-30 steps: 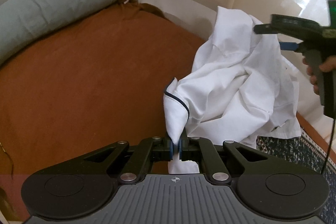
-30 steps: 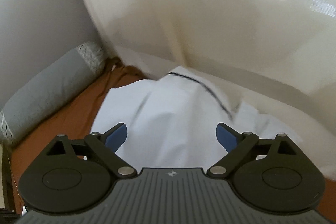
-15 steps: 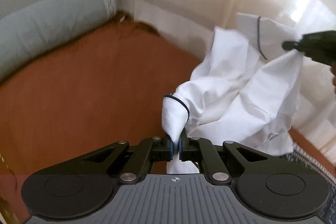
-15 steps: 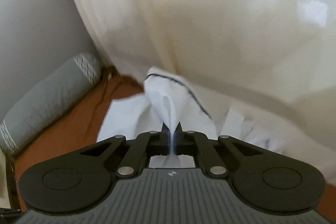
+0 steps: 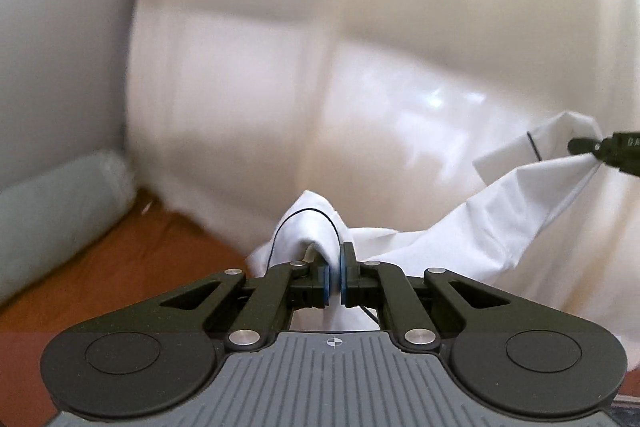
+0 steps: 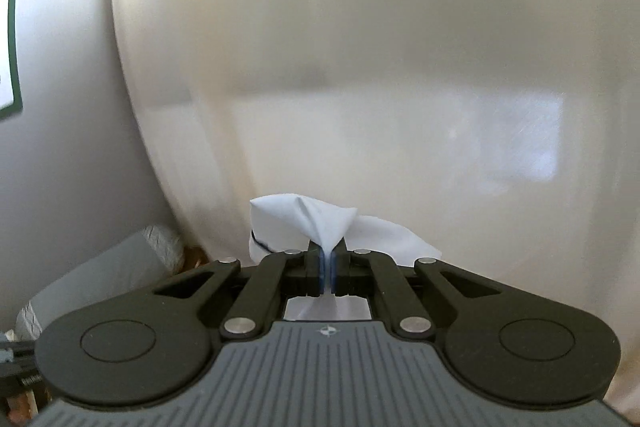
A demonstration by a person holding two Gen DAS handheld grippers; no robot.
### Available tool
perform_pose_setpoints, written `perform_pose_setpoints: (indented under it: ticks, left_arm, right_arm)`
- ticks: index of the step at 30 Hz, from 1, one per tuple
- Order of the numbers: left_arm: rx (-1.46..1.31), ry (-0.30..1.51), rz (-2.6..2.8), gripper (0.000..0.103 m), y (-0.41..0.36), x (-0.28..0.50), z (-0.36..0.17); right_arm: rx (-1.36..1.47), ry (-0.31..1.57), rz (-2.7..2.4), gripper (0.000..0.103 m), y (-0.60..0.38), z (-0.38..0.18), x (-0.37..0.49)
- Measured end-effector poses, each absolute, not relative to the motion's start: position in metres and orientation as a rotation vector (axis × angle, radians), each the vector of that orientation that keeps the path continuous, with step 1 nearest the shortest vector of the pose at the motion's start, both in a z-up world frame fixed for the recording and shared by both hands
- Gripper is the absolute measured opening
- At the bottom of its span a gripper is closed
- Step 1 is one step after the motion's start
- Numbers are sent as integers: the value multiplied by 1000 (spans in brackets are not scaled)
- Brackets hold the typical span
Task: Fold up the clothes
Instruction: 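Lift the shirt with both tools and spread it over the rug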
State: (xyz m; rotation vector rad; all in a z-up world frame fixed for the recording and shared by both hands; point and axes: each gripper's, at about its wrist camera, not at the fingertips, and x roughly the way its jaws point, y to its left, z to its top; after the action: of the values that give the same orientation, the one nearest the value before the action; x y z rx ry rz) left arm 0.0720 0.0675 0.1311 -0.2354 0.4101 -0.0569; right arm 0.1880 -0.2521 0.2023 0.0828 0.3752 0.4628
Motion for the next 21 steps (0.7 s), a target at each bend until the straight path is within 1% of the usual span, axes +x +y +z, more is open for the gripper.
perform_pose_setpoints:
  ticks: [7, 10, 13, 15, 18, 21]
  left_arm:
    - [-210, 316, -217, 0, 18, 42, 208]
    - [-201, 289, -304, 0, -3, 21, 233]
    - [-207, 309, -423, 0, -30, 0, 244]
    - [-215, 349, -516, 0, -51, -11, 241]
    - [-214, 452, -663, 0, -89, -18, 221]
    - [-170, 572, -755, 0, -138, -22, 182]
  right_arm:
    - [17, 262, 410, 3, -313, 281, 118]
    - [-4, 224, 384, 3, -349, 309, 80]
    - [-31, 198, 351, 3, -387, 327, 41]
    - [-44, 196, 319, 3, -412, 332, 16]
    - [-45, 236, 245, 3, -459, 322, -14]
    - [-17, 325, 155, 3, -491, 283, -31]
